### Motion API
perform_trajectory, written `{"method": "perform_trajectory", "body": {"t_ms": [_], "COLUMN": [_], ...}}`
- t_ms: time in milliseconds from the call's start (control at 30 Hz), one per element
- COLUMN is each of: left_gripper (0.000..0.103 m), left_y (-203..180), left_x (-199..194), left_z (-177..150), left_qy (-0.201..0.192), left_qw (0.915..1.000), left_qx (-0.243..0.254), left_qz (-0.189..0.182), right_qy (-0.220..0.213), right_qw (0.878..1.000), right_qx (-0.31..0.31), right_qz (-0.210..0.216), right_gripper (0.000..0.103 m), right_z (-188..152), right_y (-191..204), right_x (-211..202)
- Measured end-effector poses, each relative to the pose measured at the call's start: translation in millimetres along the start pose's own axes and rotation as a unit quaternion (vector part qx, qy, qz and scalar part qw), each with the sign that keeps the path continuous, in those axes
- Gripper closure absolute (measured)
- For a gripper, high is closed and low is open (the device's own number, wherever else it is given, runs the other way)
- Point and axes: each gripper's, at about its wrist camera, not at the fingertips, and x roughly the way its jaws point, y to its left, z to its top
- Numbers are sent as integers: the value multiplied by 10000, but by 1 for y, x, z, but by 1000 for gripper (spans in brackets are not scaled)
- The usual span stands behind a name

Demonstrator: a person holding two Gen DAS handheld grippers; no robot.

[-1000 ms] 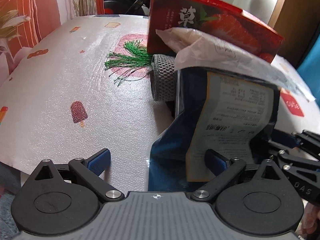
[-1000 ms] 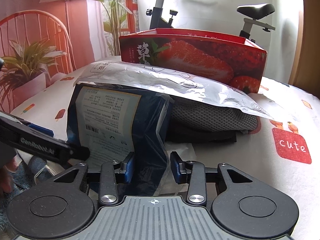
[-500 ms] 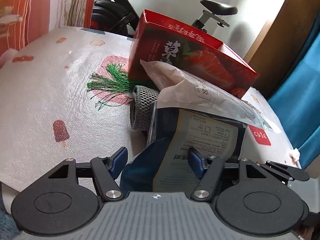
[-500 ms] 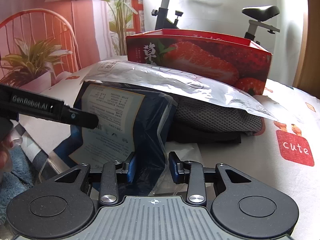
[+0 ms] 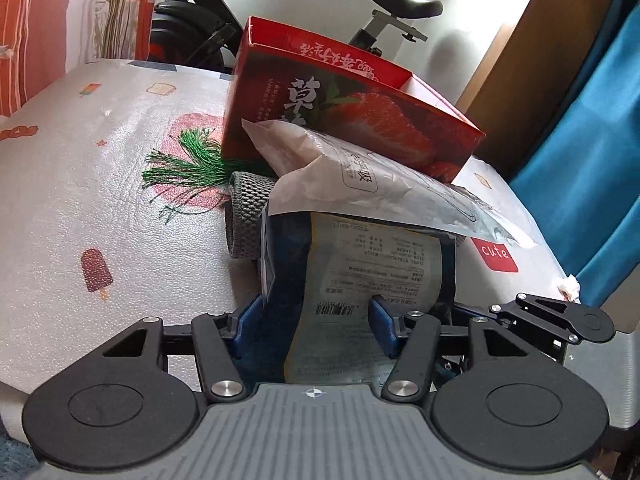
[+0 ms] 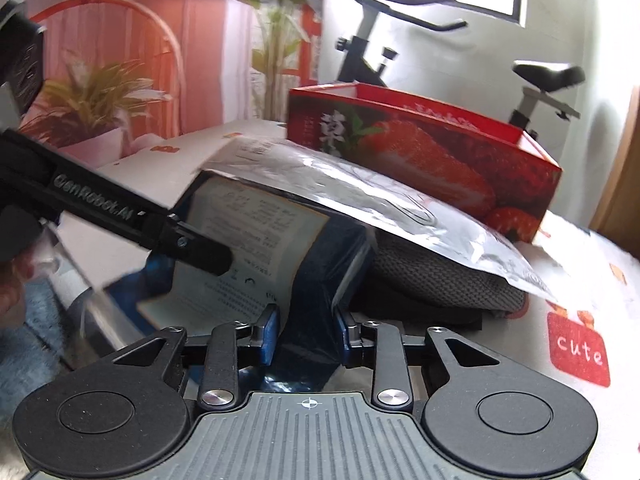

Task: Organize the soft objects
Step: 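Close the left gripper on the blue-and-white printed packet, then lift the packet with the left gripper and carry it over the red box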

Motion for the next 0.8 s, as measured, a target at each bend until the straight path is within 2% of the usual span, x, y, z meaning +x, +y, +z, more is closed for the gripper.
{"method": "perform_trajectory", "body": {"t_ms": [67, 167, 267, 500, 567, 800], "left_gripper": [43, 43, 43, 44, 49, 50], "left_y": [0, -1, -3, -4, -5, -21], "left_x": [-5, -4, -9, -26, -32, -53], "left_z": [-4, -12, -17, -16, -15, -12], "left_qy": [-31, 255, 287, -70, -169, -631], "left_qw": [9999, 9996, 9995, 9999, 9998, 9971], "left_qx": [-12, -11, 118, 62, 73, 394], "left_qz": [99, 143, 109, 88, 82, 129], "right_qy": [-45, -134, -251, -435, -520, -838], "right_qw": [9995, 9968, 9961, 9940, 9931, 9890], "right_qx": [-277, -776, -833, -996, -1053, -1191], "right_qz": [144, 166, 135, 64, 5, -242], "right_gripper": [79, 79, 79, 87, 88, 90], "right_z": [-2, -6, -5, -4, -3, 0], "right_y": [10, 28, 30, 32, 32, 31], "right_x": [-8, -19, -26, -36, -38, -49]}}
